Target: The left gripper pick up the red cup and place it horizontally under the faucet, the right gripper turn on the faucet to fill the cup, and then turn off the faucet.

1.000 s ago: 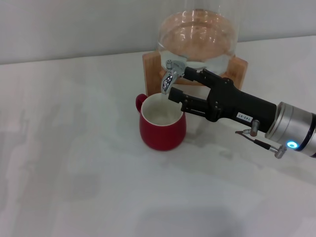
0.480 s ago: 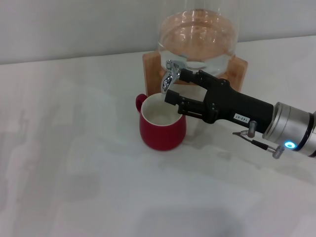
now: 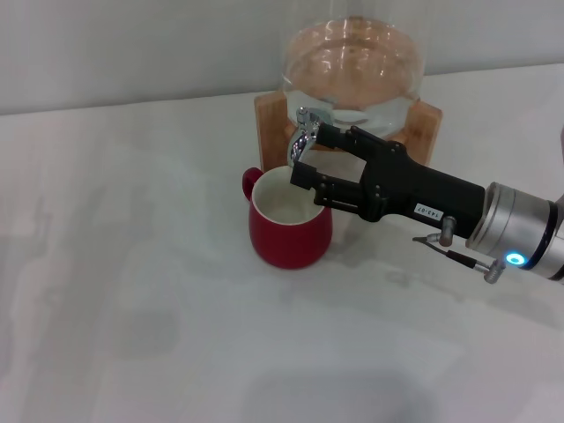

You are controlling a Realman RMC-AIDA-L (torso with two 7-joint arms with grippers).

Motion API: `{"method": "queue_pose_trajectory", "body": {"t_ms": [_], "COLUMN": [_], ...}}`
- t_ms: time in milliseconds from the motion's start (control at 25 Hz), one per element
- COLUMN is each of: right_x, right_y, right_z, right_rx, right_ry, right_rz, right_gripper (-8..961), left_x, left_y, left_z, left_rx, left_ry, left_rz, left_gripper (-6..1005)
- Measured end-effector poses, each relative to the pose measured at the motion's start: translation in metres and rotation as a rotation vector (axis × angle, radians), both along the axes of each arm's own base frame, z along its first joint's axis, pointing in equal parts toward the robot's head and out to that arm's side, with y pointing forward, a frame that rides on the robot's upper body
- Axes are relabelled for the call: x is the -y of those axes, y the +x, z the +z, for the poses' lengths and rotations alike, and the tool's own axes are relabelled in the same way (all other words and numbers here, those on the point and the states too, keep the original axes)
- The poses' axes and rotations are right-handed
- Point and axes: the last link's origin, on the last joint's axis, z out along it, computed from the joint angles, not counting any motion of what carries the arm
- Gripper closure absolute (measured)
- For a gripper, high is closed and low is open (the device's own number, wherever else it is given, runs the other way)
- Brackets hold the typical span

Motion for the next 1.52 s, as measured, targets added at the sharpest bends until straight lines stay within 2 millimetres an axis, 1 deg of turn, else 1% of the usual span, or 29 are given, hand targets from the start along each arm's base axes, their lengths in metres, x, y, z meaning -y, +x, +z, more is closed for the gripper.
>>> {"method": "queue_pose_trajectory", "body": {"t_ms": [320,880,1280,1520], "right_x": [-0.001,-0.002,-0.001,0.011], "right_y": [-0.003,-0.004,0.011,0.018], "right_z": [-0.001,0.001,0.016,0.021], "right_rx": [0.000,-0.006,-0.024,-0.046], "right_ry": [-0.006,0.004,0.068,0.084], "right_rz": [0.014,0.011,-0.047,-0.051], "right_gripper": [81,81,80,80], "left_x": [-0.001,-0.004,-0.004,-0.005], "left_y": [0.001,0.001,-0.001,-0.003], "left_z": [0.000,0.001,0.001,0.002], "left_rx": [0.000,-0.007,-0.012,-0.016], "left_ry": [0.001,0.000,-0.001,-0.002], "left_rz": [-0.003,-0.001,0.006,0.014], "left_gripper": [397,398,397,397]}}
